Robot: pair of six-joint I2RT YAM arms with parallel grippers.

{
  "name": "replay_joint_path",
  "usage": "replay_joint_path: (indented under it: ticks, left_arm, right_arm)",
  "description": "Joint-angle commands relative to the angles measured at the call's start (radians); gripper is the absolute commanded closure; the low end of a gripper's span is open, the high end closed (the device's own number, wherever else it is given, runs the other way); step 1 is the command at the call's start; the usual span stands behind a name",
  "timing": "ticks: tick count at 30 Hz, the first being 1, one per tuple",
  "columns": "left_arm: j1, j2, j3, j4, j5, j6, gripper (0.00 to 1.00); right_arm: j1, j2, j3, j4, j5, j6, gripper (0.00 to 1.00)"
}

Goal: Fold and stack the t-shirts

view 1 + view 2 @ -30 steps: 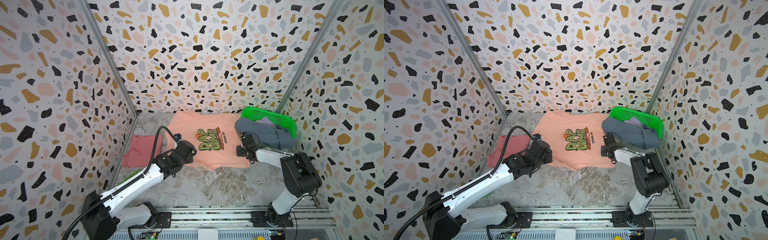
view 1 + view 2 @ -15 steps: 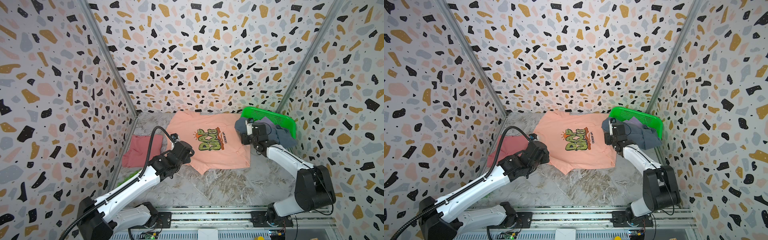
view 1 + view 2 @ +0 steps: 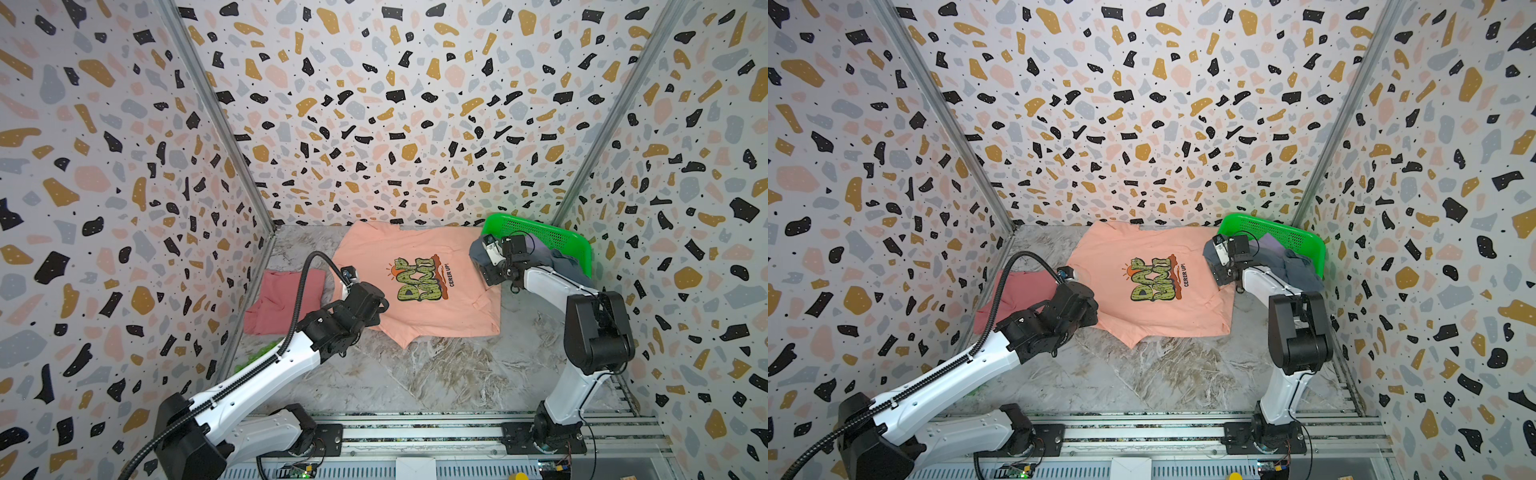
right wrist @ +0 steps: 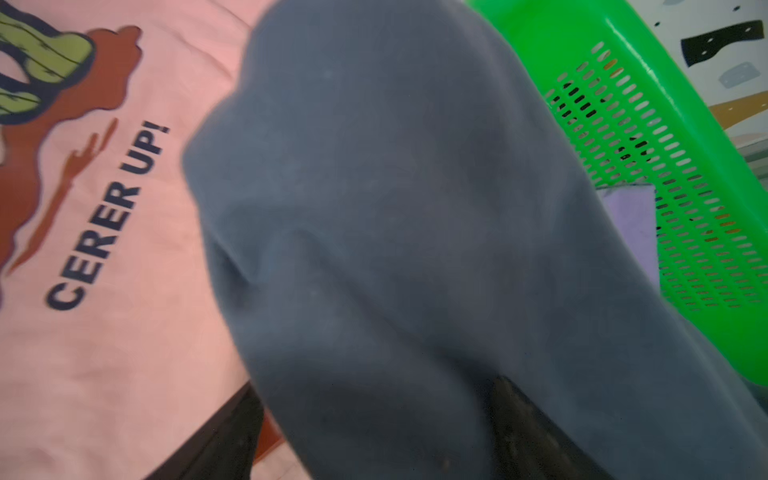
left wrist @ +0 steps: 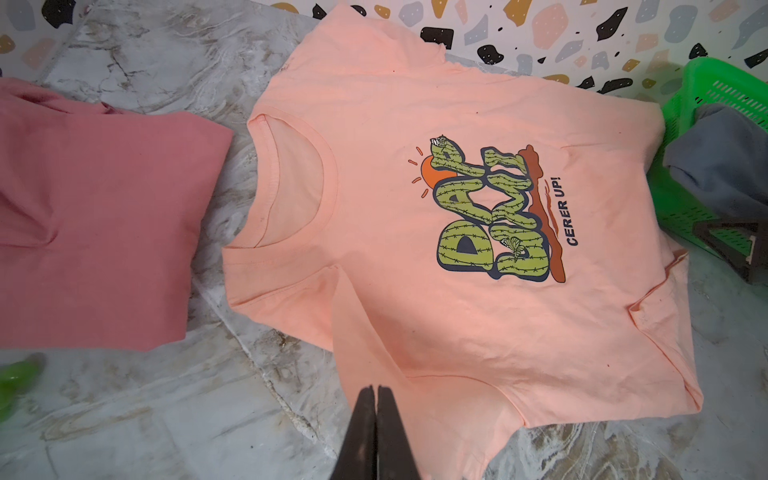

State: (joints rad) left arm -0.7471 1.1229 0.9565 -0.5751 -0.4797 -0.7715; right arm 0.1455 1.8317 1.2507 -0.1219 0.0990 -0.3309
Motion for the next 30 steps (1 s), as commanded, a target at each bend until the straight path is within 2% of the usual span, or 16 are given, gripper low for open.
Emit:
replay_joint_path:
  ticks: [1, 3, 5, 8, 11, 13, 15, 18, 23, 30]
  left_arm:
    - [0.006, -0.018, 0.033, 0.008, -0.044, 0.003, 1.0]
    - [0.007, -0.018, 0.032, 0.007, -0.053, -0.001, 1.0]
    - [0.01, -0.015, 0.031, 0.012, -0.062, 0.001, 1.0]
    - [0.019, -0.003, 0.034, 0.026, -0.062, 0.009, 1.0]
    - [0.035, 0.025, 0.048, 0.047, -0.043, 0.037, 1.0]
    - [0.046, 0.046, 0.059, 0.059, -0.027, 0.059, 1.0]
    - [0.058, 0.071, 0.071, 0.076, -0.005, 0.083, 1.0]
    - [0.073, 0.102, 0.093, 0.099, 0.041, 0.115, 1.0]
    - [0.083, 0.126, 0.117, 0.085, 0.059, 0.154, 1.0]
    - [0.098, 0.1, 0.103, 0.069, 0.057, 0.156, 1.0]
  right_arm:
    - [-0.03, 0.052, 0.103, -0.007, 0.0, 0.011, 0.2]
    - [-0.057, 0.12, 0.19, -0.096, -0.041, 0.079, 0.29]
    - [-0.077, 0.179, 0.289, -0.222, -0.1, 0.175, 0.44]
    - [-0.076, 0.213, 0.343, -0.321, -0.154, 0.288, 0.67]
    - [-0.077, 0.205, 0.339, -0.376, -0.115, 0.432, 0.78]
    - [-0.083, 0.176, 0.32, -0.396, -0.133, 0.527, 0.78]
    - [-0.081, 0.134, 0.276, -0.363, -0.118, 0.564, 0.76]
    - [-0.089, 0.119, 0.254, -0.318, -0.065, 0.534, 0.75]
    - [-0.097, 0.119, 0.19, -0.207, -0.054, 0.325, 0.74]
    - [-0.109, 0.152, 0.148, -0.157, 0.094, 0.078, 0.83]
